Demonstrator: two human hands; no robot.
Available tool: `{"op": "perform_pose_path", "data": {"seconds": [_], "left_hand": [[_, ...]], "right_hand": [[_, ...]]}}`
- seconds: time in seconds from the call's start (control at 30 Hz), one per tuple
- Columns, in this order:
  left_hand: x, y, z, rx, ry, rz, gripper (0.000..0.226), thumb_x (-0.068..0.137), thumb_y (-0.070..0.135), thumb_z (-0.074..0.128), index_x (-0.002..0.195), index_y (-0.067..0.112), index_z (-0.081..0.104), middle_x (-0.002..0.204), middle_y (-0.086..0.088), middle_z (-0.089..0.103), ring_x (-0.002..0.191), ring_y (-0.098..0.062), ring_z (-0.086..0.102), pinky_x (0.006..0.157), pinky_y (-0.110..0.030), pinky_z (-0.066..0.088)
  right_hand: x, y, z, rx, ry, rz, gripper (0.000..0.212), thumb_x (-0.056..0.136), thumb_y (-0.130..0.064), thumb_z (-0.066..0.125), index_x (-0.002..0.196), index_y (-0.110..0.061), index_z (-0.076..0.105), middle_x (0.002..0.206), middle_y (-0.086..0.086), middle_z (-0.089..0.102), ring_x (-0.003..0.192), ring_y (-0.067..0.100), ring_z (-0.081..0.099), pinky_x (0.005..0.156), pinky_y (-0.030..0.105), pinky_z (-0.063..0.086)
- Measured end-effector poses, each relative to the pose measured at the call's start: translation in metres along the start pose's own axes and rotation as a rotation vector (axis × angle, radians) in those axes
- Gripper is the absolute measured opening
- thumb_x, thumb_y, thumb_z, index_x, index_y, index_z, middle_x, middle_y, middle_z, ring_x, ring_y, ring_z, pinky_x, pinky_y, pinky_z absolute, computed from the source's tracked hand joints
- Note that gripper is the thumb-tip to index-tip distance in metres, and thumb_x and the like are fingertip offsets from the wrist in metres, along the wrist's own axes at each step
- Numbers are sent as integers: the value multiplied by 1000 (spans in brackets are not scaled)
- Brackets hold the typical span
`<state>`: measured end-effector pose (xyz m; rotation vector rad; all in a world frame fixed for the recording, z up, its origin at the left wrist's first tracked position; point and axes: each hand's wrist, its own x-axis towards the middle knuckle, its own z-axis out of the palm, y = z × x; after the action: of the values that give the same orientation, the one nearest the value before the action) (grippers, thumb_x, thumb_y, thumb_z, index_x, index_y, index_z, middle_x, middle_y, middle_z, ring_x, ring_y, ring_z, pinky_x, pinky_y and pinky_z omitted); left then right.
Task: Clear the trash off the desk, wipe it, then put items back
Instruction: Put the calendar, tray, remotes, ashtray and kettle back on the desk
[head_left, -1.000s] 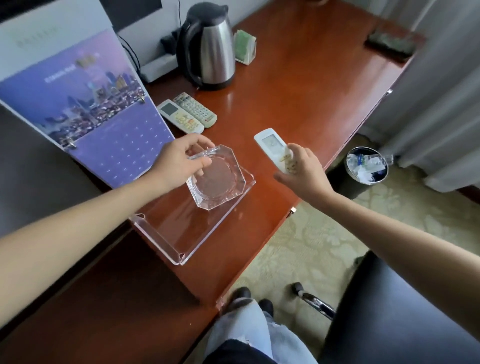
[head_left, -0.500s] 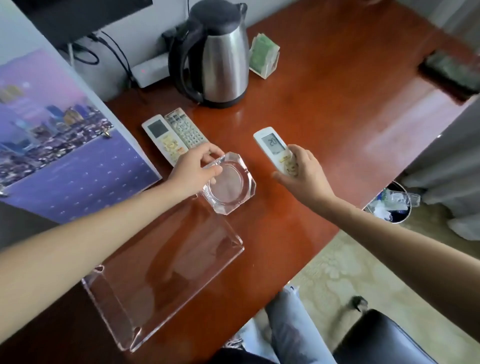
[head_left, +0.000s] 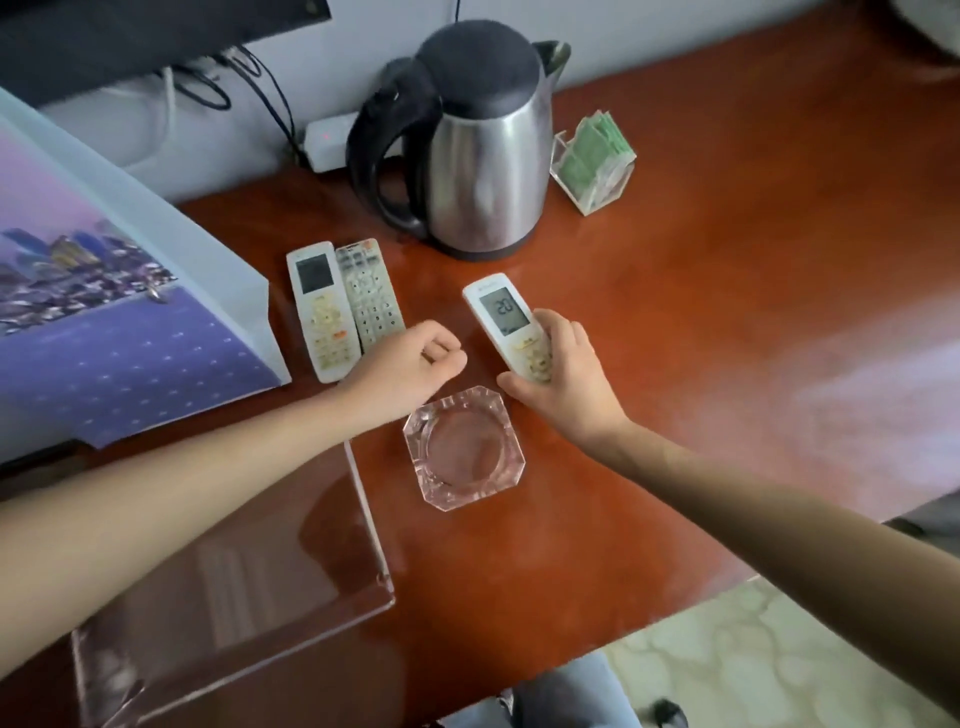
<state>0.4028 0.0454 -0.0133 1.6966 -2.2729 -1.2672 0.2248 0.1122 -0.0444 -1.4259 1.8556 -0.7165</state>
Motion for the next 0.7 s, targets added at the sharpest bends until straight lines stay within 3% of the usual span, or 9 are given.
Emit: {"op": "perform_pose_path", "data": {"seconds": [0.13, 0.23, 0.3, 0.37, 0.47, 0.63, 0.7], "left_hand": [[7, 19, -15, -716, -58, -284, 36, 93, 36, 52, 123, 16, 48, 110, -4, 65, 94, -17, 66, 82, -32, 54], [6, 18, -20, -933, 31, -311, 29, 95, 20, 52, 124, 16, 49, 112, -6, 66, 98, -23, 66, 74, -35, 56], [1, 7, -27, -945, 170, -329, 28, 96, 14, 50, 123, 18, 50, 113, -3, 64, 101, -23, 64, 74, -38, 56], [-8, -7, -39, -886, 210, -319, 32, 96, 14, 50, 127, 21, 50, 115, 0, 63, 103, -21, 63, 80, -42, 55], [-27, -26, -61, -830, 142, -296, 31, 96, 17, 50, 126, 24, 50, 115, 3, 65, 104, -17, 62, 76, -37, 54], [-49, -46, -83, -748, 50, -246, 27, 94, 17, 52, 118, 30, 52, 108, 7, 69, 100, -13, 65, 78, -37, 55], [-55, -56, -86, -740, 62, -253, 26, 94, 17, 52, 115, 31, 53, 106, 8, 68, 100, -13, 64, 82, -39, 54]], "right_hand": [[11, -25, 19, 64, -65, -29, 76, 72, -26, 74, 136, -13, 34, 122, 5, 42, 114, 18, 37, 98, 32, 37], [13, -48, 32, 132, -116, -82, 79, 72, -25, 75, 137, -13, 31, 118, 5, 39, 113, 19, 37, 98, 32, 38], [15, -59, 35, 191, -227, -136, 76, 76, -23, 72, 139, -14, 31, 117, 2, 38, 113, 16, 38, 97, 27, 39], [19, -66, 34, 255, -328, -146, 59, 85, -21, 64, 137, -16, 37, 115, -3, 42, 110, 9, 43, 96, 24, 40], [39, -69, 40, 131, -230, -147, 39, 90, -23, 54, 128, -17, 49, 116, -2, 47, 112, 13, 44, 100, 30, 39], [77, -84, 92, -451, -166, -248, 65, 86, -48, 51, 139, -15, 33, 135, 10, 37, 120, 34, 33, 98, 41, 31], [84, -97, 114, -531, -174, -237, 72, 85, -50, 51, 143, -18, 24, 145, 13, 26, 127, 41, 26, 100, 48, 31]]}}
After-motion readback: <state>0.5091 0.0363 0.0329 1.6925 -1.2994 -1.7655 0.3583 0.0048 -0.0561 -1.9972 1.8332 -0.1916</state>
